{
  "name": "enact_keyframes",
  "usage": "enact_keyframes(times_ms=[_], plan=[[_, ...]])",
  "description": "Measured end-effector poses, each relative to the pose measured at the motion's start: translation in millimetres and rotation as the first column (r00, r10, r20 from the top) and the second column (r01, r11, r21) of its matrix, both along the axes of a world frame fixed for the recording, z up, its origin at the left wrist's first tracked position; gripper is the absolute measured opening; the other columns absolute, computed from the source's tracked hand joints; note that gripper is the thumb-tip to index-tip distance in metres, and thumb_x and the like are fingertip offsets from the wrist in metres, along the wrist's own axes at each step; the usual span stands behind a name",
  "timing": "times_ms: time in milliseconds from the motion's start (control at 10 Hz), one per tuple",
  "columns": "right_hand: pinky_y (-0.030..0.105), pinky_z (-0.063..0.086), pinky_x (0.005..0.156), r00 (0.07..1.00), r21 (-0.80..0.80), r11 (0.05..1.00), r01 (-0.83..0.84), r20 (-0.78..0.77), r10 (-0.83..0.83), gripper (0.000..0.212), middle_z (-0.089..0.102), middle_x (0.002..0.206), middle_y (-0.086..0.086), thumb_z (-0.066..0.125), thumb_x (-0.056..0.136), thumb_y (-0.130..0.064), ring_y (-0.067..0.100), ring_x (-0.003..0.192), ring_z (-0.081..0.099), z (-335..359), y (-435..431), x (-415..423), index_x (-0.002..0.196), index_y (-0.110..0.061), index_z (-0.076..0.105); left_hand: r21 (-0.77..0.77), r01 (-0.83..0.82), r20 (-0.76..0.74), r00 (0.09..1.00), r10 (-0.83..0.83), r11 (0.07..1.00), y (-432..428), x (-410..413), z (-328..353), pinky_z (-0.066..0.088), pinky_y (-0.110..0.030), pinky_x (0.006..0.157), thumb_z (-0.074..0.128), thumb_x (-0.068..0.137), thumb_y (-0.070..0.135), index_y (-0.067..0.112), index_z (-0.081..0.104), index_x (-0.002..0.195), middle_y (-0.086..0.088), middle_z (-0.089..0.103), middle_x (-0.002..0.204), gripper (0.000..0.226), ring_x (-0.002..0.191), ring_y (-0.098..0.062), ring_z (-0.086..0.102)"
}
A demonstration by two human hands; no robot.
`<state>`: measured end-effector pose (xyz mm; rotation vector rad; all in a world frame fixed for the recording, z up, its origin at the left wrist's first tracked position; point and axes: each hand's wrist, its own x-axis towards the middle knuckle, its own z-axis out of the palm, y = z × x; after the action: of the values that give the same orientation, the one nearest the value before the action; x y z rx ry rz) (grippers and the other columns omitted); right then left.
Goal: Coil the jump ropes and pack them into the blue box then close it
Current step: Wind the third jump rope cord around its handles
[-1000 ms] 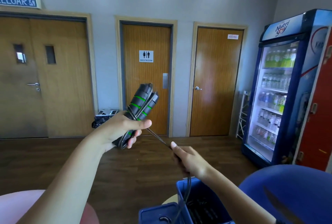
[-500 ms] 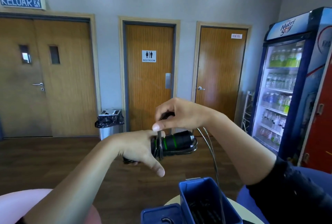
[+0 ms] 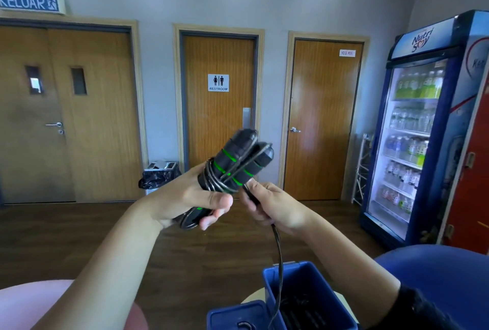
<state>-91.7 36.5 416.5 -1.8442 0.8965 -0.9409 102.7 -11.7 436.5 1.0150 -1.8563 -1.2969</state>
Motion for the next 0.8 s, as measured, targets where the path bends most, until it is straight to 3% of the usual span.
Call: enact_keyframes(times_ms=[100,200,300,400,500,600,700,800], plan=[[0.018,0.021,0.040,0.994,0.007,0.996,0.094,-0.055,-0.093,0.057,0.026,0.049,-0.001,0.022,0.100,-0.052,0.012,0.043,0.020,1,3,-1,0.060,-0.015,0.042,-0.019,-0.005,-0.114,0.993,0.003,1.000,14,-7,1,0.041,-0.009,0.038,0.057,0.090,-0.006,0.014,0.047,0.101,0.018,0.059,0.042,0.025,0.037,0.007,0.055],[0.019,0.027,0.039,0.965,0.023,0.977,0.211,-0.162,-0.205,0.057,0.032,0.045,-0.007,0.023,0.099,-0.055,0.009,0.038,0.027,1,4,-3,0.062,-0.016,0.044,-0.019,-0.064,-0.110,0.992,0.062,0.998,15,-7,3,0.039,-0.012,0.033,0.057,0.091,-0.004,0.009,0.045,0.099,0.010,0.057,0.038,0.019,0.031,0.000,0.053],[0.020,0.033,0.038,0.917,0.064,0.942,0.329,-0.260,-0.302,0.054,0.037,0.047,-0.007,0.030,0.098,-0.056,0.007,0.037,0.032,1,5,-6,0.067,-0.016,0.048,-0.023,-0.124,-0.132,0.984,0.120,0.992,11,-3,8,0.039,-0.014,0.032,0.064,0.088,0.004,0.006,0.047,0.097,0.001,0.058,0.048,0.020,0.030,-0.003,0.051],[0.018,0.035,0.040,0.834,0.049,0.894,0.446,-0.386,-0.394,0.054,0.043,0.053,-0.003,0.035,0.096,-0.058,0.007,0.039,0.037,3,7,-7,0.068,-0.016,0.053,-0.033,-0.173,-0.106,0.980,0.169,0.984,8,6,13,0.039,-0.020,0.036,0.082,0.070,0.025,0.005,0.049,0.100,-0.010,0.051,0.061,0.049,0.032,-0.013,0.047],[0.022,0.043,0.054,0.751,-0.214,0.869,0.446,-0.438,-0.494,0.053,0.055,0.059,-0.001,0.040,0.097,-0.052,0.011,0.052,0.051,13,15,-7,0.072,-0.010,0.061,-0.035,-0.189,0.019,0.982,0.190,0.981,7,6,10,0.039,-0.024,0.038,0.087,0.061,0.028,0.010,0.051,0.093,-0.007,0.053,0.054,0.052,0.034,-0.017,0.044],[0.028,0.045,0.055,0.651,-0.588,0.784,0.199,-0.519,-0.555,0.042,0.059,0.062,-0.003,0.045,0.097,-0.046,0.012,0.056,0.055,32,29,4,0.077,-0.014,0.064,-0.061,-0.209,0.274,0.937,0.218,0.976,11,-6,8,0.038,-0.022,0.036,0.086,0.069,0.024,0.018,0.050,0.106,-0.004,0.056,0.054,0.051,0.032,-0.011,0.045],[0.028,0.041,0.053,0.534,-0.745,0.663,-0.071,-0.590,-0.606,0.033,0.049,0.058,-0.011,0.049,0.095,-0.039,0.009,0.054,0.048,59,34,12,0.077,-0.017,0.066,-0.112,-0.061,0.555,0.824,0.113,0.992,17,-18,10,0.044,-0.025,0.045,0.085,0.069,0.029,0.025,0.045,0.128,-0.001,0.058,0.059,0.071,0.040,-0.010,0.050],[0.022,0.043,0.059,0.703,-0.657,0.728,-0.193,-0.611,-0.365,0.013,0.055,0.061,-0.016,0.064,0.090,-0.025,0.003,0.055,0.053,80,24,10,0.081,-0.016,0.067,-0.114,0.181,0.736,0.676,-0.039,0.977,29,-21,15,0.046,-0.024,0.053,0.085,0.068,0.038,0.028,0.029,0.142,0.004,0.066,0.060,0.093,0.048,-0.011,0.053]])
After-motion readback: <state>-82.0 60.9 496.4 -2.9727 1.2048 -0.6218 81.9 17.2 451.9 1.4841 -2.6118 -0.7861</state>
